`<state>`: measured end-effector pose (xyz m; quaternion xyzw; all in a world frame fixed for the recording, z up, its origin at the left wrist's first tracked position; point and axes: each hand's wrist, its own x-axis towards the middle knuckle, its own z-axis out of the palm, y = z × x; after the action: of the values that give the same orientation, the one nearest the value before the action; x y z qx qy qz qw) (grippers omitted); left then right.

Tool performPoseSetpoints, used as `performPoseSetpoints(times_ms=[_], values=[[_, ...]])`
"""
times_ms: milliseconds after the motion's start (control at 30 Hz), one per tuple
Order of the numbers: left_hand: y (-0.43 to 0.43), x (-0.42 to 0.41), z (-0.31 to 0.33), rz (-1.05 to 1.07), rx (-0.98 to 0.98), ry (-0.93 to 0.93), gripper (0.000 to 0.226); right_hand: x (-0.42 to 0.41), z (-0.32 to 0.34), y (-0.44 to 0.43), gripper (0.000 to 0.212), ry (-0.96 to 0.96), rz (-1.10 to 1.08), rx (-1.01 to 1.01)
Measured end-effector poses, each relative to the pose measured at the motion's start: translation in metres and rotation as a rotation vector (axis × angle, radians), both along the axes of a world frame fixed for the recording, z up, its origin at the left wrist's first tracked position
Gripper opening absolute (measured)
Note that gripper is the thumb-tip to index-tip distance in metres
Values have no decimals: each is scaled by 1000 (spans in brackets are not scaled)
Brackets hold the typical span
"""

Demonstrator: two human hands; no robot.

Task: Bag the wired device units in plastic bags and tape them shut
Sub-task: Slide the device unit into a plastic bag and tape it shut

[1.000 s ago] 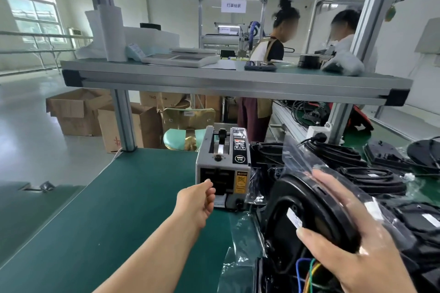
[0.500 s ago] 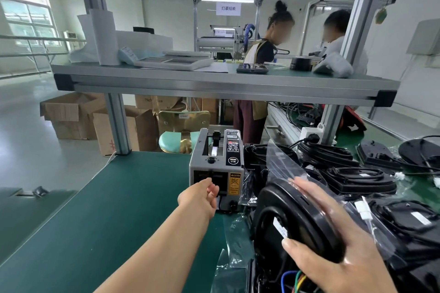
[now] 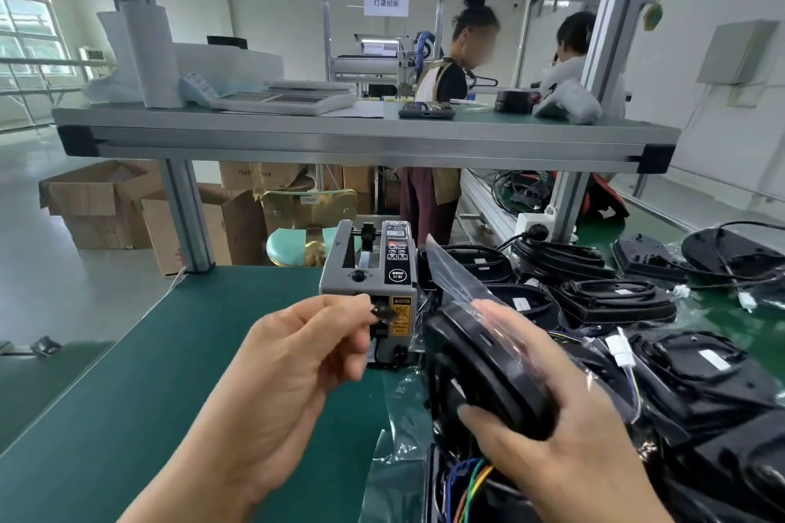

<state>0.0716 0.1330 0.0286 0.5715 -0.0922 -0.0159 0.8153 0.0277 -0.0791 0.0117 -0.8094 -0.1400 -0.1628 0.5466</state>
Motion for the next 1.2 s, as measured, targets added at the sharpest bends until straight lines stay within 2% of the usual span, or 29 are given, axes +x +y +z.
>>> performPoseSetpoints(times_ms=[167,233,367,467,600,800,1200], values=[[-9,-38,40,-103,163,-209,23,-2,0,11,74,-61,2,-41],[-14,-40,43,-145,217,-238,26,-2,-1,14,73,-72,4,-32],[-19,-34,36,-72,335,-220,36,-2,-5,17,75,-90,-2,-35],[-19,-31,33,-27,343,-194,36,-3,-6,17,76,-116,-5,-54],[-19,-29,33,-20,340,-180,23,-3,-3,18,75,-152,2,-75],[-20,-28,33,-12,336,-199,34,-4,0,20,74,-171,1,-72],[-26,-32,30,34,344,-223,35,-4,-3,19,75,-176,-16,-55]])
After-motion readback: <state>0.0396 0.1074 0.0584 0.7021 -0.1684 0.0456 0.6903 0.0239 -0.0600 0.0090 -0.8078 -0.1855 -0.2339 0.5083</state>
